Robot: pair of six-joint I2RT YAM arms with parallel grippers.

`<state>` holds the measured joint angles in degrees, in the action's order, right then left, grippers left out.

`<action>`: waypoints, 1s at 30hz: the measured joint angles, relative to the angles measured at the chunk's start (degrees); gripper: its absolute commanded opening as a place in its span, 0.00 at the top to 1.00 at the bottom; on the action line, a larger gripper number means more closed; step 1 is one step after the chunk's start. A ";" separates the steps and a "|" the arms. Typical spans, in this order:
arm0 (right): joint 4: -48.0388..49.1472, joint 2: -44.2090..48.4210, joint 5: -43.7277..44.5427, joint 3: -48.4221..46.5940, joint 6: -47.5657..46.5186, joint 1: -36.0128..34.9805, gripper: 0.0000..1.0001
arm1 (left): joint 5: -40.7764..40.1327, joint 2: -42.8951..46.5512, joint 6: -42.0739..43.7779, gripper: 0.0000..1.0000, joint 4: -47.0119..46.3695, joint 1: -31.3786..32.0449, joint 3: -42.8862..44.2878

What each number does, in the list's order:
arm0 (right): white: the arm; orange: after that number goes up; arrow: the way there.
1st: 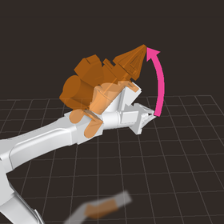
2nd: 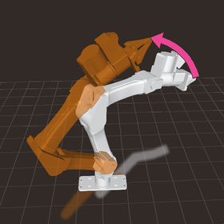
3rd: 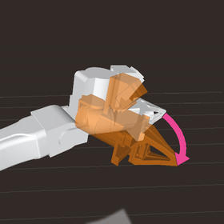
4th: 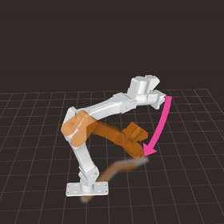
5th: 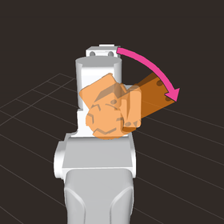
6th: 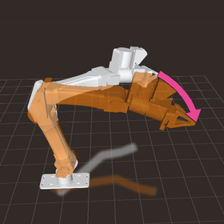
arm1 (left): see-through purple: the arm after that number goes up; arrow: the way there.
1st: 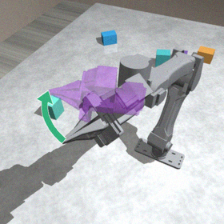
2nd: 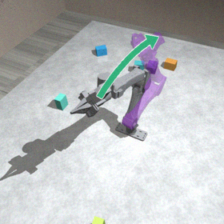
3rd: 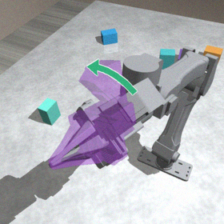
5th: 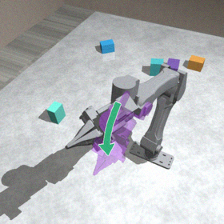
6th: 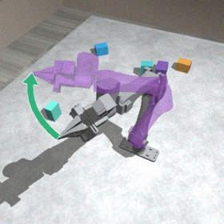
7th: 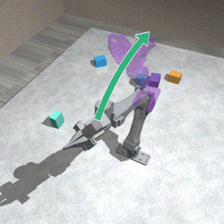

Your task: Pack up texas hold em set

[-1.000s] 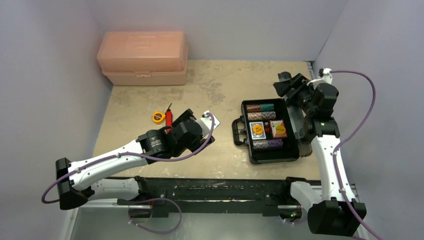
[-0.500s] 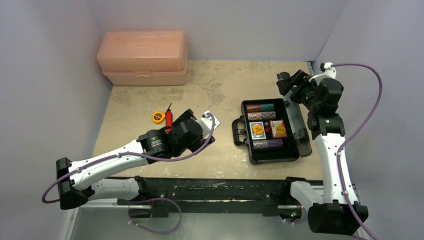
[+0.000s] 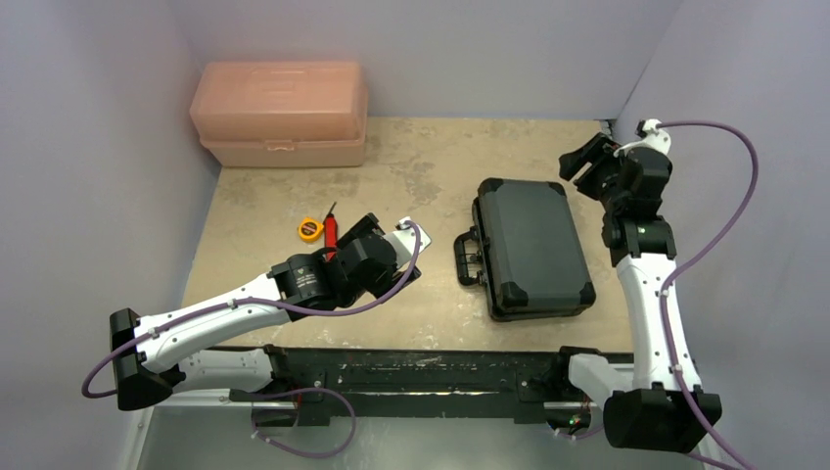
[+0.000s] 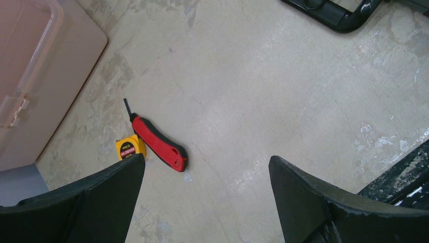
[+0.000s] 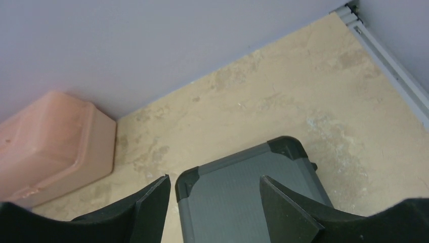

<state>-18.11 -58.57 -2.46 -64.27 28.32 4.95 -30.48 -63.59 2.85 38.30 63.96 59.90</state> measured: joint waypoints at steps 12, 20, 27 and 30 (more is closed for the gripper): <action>-3.80 -5.38 -10.14 2.58 -3.54 -0.02 0.36 | -0.02 0.04 0.02 0.07 0.00 0.00 0.00; -3.96 -5.64 -15.19 7.98 -3.63 -1.81 0.40 | -0.02 0.07 0.00 0.07 -0.11 0.00 0.00; -3.17 -6.29 -15.32 10.69 -3.21 -7.58 0.47 | -0.15 -0.44 0.00 0.07 -1.16 0.00 0.00; -2.38 -7.10 -15.34 11.41 -2.86 -9.53 0.49 | -0.79 -1.05 -0.11 0.07 -1.46 0.00 0.00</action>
<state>-20.49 -65.67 -17.80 -52.86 25.45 -4.58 -31.27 -64.64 2.74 36.84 63.96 59.90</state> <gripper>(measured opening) 0.530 0.929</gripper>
